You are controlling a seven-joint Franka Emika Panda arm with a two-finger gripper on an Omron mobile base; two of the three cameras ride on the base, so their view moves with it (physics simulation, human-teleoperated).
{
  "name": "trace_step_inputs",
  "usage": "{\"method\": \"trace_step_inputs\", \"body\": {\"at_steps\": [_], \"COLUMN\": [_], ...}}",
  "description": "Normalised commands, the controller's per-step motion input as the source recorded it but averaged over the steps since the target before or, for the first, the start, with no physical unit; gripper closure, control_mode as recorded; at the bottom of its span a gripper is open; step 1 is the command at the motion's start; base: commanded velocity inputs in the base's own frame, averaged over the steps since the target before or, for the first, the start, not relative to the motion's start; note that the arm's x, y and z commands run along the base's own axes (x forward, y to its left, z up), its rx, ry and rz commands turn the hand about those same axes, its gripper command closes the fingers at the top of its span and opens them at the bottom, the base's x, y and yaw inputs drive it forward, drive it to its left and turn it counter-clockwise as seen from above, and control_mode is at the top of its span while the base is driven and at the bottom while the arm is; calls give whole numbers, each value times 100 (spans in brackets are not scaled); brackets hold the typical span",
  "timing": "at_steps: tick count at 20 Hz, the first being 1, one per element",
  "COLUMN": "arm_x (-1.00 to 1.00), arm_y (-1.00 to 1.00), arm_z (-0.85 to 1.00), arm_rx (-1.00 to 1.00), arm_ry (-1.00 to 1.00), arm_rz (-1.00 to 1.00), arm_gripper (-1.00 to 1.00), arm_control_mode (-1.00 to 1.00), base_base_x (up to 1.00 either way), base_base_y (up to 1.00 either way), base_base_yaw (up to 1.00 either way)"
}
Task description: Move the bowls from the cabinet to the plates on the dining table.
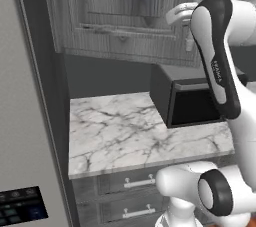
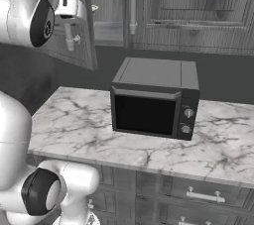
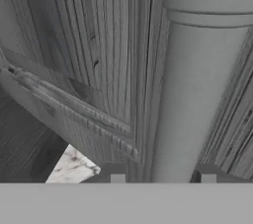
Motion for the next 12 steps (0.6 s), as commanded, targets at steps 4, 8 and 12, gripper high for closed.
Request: {"method": "trace_step_inputs", "body": {"at_steps": [4,8,12], "arm_x": [-51,-52,-47], "arm_y": [64,68,68], "arm_z": [-43,-46,-46], "arm_rx": [0,0,0], "arm_ry": [-4,-5,-3], "arm_rz": [6,5,4], "arm_gripper": [100,100,100], "arm_control_mode": [-100,-100,-100], "base_base_x": [0,0,0], "base_base_y": [0,0,0], "base_base_yaw": [0,0,0]}}
